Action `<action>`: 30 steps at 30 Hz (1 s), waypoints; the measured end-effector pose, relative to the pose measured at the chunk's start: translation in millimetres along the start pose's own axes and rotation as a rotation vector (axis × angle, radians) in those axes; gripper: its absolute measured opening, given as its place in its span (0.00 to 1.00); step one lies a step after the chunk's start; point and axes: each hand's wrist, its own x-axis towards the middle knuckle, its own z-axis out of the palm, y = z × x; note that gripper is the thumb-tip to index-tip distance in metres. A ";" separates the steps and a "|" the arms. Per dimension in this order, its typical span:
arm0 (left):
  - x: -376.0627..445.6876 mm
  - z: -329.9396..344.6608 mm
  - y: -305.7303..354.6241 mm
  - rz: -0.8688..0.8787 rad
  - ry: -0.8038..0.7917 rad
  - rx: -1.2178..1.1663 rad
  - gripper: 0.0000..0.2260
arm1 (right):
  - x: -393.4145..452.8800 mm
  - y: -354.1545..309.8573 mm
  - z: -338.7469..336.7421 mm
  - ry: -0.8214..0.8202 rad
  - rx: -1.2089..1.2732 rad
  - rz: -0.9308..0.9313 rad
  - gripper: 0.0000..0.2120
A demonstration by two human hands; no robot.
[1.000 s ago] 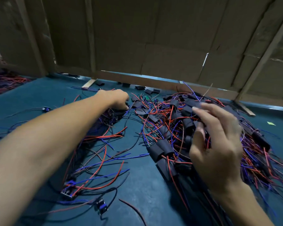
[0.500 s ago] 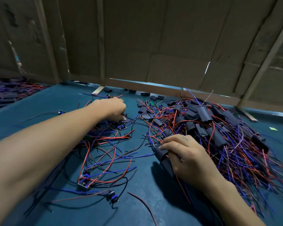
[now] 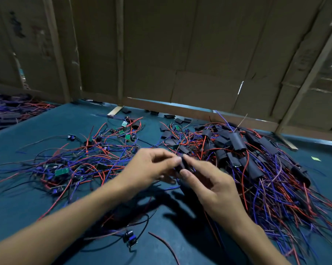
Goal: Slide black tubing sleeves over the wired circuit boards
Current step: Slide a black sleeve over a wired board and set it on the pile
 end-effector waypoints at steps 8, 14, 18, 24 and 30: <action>-20.5 -3.8 0.5 0.162 -0.016 0.331 0.05 | -3.2 4.0 6.6 -0.168 0.313 0.242 0.16; -13.3 -53.6 10.3 0.090 0.264 1.629 0.31 | -5.2 5.1 8.3 -0.041 0.101 0.274 0.13; -12.8 -77.5 10.3 -0.380 0.279 1.777 0.21 | -5.0 1.2 4.3 -0.005 -0.008 0.233 0.14; -12.3 -78.5 15.1 -0.162 0.367 1.746 0.13 | -6.1 -4.3 5.1 -0.003 -0.119 0.098 0.17; -15.3 -65.2 23.7 0.141 0.474 1.665 0.15 | -6.0 -0.6 5.8 0.056 -0.091 0.113 0.24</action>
